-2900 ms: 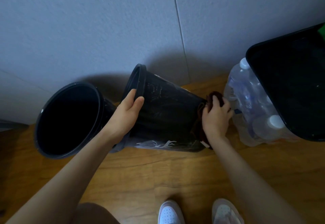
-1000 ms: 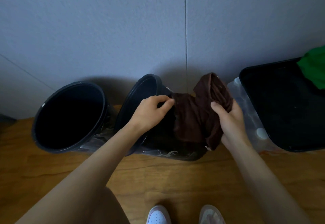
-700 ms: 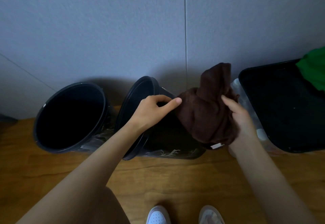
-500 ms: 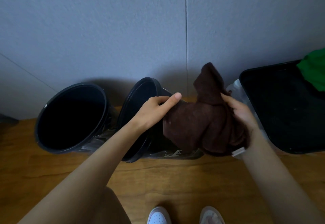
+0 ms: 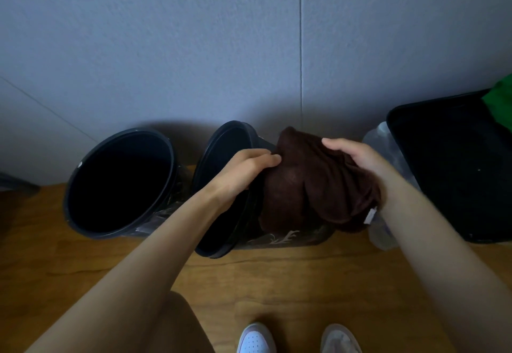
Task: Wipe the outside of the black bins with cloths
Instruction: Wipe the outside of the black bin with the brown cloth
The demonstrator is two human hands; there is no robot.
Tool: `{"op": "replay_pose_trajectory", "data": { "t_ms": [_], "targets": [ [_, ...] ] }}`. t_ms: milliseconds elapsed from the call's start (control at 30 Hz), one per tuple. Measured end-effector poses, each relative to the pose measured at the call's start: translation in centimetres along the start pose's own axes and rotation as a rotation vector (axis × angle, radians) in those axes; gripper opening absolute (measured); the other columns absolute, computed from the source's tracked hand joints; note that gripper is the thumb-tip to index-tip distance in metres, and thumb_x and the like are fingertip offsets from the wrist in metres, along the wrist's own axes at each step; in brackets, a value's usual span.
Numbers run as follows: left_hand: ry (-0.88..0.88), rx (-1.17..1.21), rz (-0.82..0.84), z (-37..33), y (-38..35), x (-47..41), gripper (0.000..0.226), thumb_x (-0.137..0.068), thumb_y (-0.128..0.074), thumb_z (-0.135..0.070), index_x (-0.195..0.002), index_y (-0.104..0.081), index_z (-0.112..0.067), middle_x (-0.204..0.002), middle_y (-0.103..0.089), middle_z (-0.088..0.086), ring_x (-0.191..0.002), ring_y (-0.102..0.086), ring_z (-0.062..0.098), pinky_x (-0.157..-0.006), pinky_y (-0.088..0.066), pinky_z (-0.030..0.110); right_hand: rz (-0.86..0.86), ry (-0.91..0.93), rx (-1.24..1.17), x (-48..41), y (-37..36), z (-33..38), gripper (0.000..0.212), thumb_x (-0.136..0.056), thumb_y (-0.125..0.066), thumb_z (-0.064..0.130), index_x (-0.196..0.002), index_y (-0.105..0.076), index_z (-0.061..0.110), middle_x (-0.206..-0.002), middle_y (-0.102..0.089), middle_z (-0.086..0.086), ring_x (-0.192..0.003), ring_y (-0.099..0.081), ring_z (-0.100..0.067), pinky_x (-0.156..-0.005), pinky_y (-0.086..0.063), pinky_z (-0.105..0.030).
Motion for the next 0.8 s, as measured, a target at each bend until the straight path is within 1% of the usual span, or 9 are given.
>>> {"op": "replay_pose_trajectory", "data": {
  "t_ms": [133, 233, 300, 367, 467, 567, 633, 733, 800],
  "targets": [
    [0.006, -0.027, -0.086, 0.3, 1.2, -0.1, 0.023, -0.093, -0.052, -0.021, -0.094, -0.067, -0.004, -0.091, -0.063, 0.006, -0.092, -0.060, 0.021, -0.088, -0.043, 0.032, 0.002, -0.190, 0.571, 1.2, 2.6, -0.2, 0.034, -0.079, -0.063, 0.034, -0.104, -0.067, 0.011, -0.096, -0.073, -0.008, -0.086, -0.070, -0.021, -0.073, -0.055, -0.030],
    [-0.003, -0.024, -0.125, 0.3, 1.7, -0.1, 0.025, -0.094, -0.051, -0.021, -0.083, -0.064, -0.002, -0.085, -0.061, 0.014, -0.086, -0.060, 0.027, -0.082, -0.043, 0.035, 0.077, -0.270, 0.711, 2.3, 3.6, -0.4, 0.051, -0.065, -0.074, 0.033, -0.112, -0.062, 0.016, -0.101, -0.072, -0.005, -0.094, -0.069, -0.021, -0.074, -0.057, -0.033],
    [-0.010, -0.021, -0.149, 0.4, 2.3, -0.1, 0.027, -0.094, -0.051, -0.021, -0.076, -0.063, -0.005, -0.080, -0.061, 0.012, -0.083, -0.060, 0.026, -0.081, -0.043, 0.036, 0.106, -0.231, 0.660, 2.5, 3.9, -0.5, 0.071, -0.049, -0.091, 0.026, -0.113, -0.060, 0.020, -0.105, -0.071, -0.004, -0.095, -0.068, -0.021, -0.070, -0.058, -0.030],
    [-0.017, -0.020, -0.148, 0.4, 2.3, 0.0, 0.027, -0.094, -0.050, -0.022, -0.076, -0.063, -0.007, -0.080, -0.062, 0.012, -0.083, -0.061, 0.027, -0.082, -0.045, 0.037, 0.050, -0.098, 0.523, 2.0, 4.7, -0.2, 0.082, -0.036, -0.091, 0.016, -0.113, -0.062, 0.021, -0.113, -0.066, -0.008, -0.098, -0.066, -0.024, -0.066, -0.057, -0.026],
    [-0.022, -0.069, -0.145, 0.2, 2.0, 0.0, 0.029, -0.094, -0.051, -0.025, -0.088, -0.067, -0.001, -0.093, -0.067, 0.020, -0.094, -0.064, 0.029, -0.090, -0.047, 0.038, 0.002, 0.086, 0.131, 1.2, 5.6, 0.2, 0.084, -0.021, -0.095, 0.022, -0.102, -0.071, 0.016, -0.102, -0.070, -0.010, -0.089, -0.069, -0.024, -0.063, -0.057, -0.029],
    [-0.047, -0.102, -0.153, 0.0, 2.0, -0.1, 0.031, -0.093, -0.053, -0.027, -0.069, -0.065, -0.011, -0.075, -0.064, 0.008, -0.078, -0.062, 0.018, -0.078, -0.046, 0.029, -0.018, 0.184, -0.200, 0.8, 6.3, 0.8, 0.076, -0.017, -0.096, 0.015, -0.090, -0.073, 0.011, -0.094, -0.072, -0.012, -0.083, -0.071, -0.024, -0.063, -0.058, -0.036],
    [-0.047, -0.099, -0.171, 0.1, 2.2, -0.2, 0.034, -0.093, -0.054, -0.026, -0.061, -0.059, -0.017, -0.067, -0.058, -0.002, -0.070, -0.057, 0.011, -0.069, -0.041, 0.024, -0.046, 0.190, -0.188, 1.1, 6.1, 1.2, 0.085, -0.020, -0.096, 0.010, -0.099, -0.064, 0.008, -0.100, -0.069, -0.014, -0.085, -0.071, -0.023, -0.063, -0.058, -0.035],
    [-0.050, -0.088, -0.197, 0.2, 2.6, -0.3, 0.028, -0.091, -0.057, -0.025, -0.074, -0.063, -0.004, -0.078, -0.062, 0.006, -0.079, -0.060, 0.016, -0.073, -0.045, 0.026, -0.091, 0.100, 0.154, 1.3, 5.0, 1.3, 0.066, -0.056, -0.082, 0.002, -0.117, -0.056, 0.006, -0.112, -0.064, -0.013, -0.087, -0.070, -0.018, -0.064, -0.058, -0.028],
    [-0.050, -0.095, -0.201, 0.2, 2.5, -0.3, 0.026, -0.090, -0.059, -0.024, -0.080, -0.064, 0.000, -0.079, -0.062, 0.007, -0.080, -0.060, 0.018, -0.077, -0.047, 0.028, -0.244, 0.045, 0.349, 1.0, 6.4, 1.7, 0.086, -0.070, -0.072, -0.001, -0.143, -0.030, 0.014, -0.130, -0.053, -0.005, -0.107, -0.063, -0.023, -0.078, -0.056, -0.034]
  ]
}}
Point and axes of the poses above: each hand's wrist, its own x-axis away from the middle knuckle, its own y-axis out of the back of the hand, z = x × y, the point moved 9 cm from there along -x, towards the middle knuckle
